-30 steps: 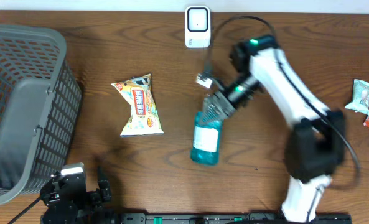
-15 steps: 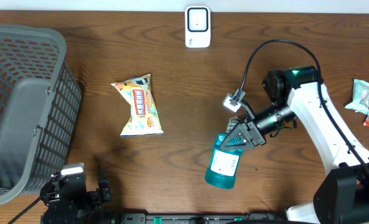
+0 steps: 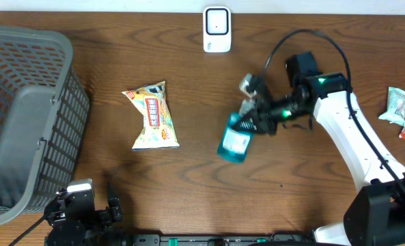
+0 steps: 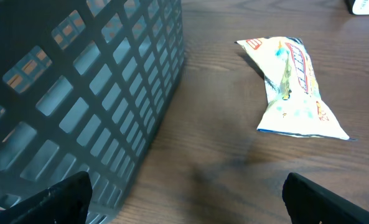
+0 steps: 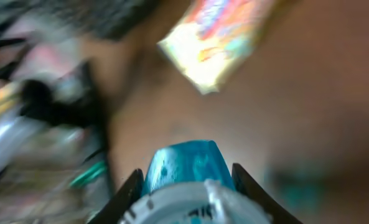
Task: Scan the item barcode
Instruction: 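Swing the Listerine bottle rightward away from the scanner, then carry the bottle to the table's right edge and release it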
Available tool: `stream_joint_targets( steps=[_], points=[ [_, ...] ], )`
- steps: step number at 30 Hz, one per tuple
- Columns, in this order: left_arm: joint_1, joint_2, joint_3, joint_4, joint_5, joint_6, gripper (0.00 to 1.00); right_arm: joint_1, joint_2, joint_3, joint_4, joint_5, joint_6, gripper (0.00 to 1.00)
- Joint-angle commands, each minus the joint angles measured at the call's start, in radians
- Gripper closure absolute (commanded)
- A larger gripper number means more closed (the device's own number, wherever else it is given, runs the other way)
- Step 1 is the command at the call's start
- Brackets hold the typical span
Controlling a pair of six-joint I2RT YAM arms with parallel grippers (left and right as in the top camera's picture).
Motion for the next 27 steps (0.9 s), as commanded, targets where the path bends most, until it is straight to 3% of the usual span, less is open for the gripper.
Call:
stream_joint_targets(
  steps=[1, 8, 11, 18, 23, 27],
  points=[
    [0.003, -0.001, 0.004, 0.0, -0.013, 0.014, 0.02, 0.034, -0.025, 0.009, 0.16, 0.332, 0.443, 0.99],
    [0.003, -0.001, 0.004, 0.0, -0.013, 0.014, 0.02, 0.161, -0.022, 0.009, 0.489, 0.858, 0.481, 0.99],
    [0.003, -0.001, 0.004, 0.0, -0.013, 0.014, 0.02, 0.208, -0.003, 0.009, 0.643, 1.096, 0.432, 0.99],
    [0.003, -0.001, 0.004, 0.0, -0.013, 0.014, 0.02, 0.238, 0.138, 0.018, 0.998, 1.316, 0.272, 0.99],
    [0.003, -0.001, 0.004, 0.0, -0.013, 0.014, 0.02, 0.253, 0.309, 0.154, 1.046, 1.467, 0.184, 0.99],
    [0.003, -0.001, 0.004, 0.0, -0.013, 0.014, 0.02, 0.285, 0.493, 0.392, 0.989, 1.574, 0.121, 0.99]
  ],
)
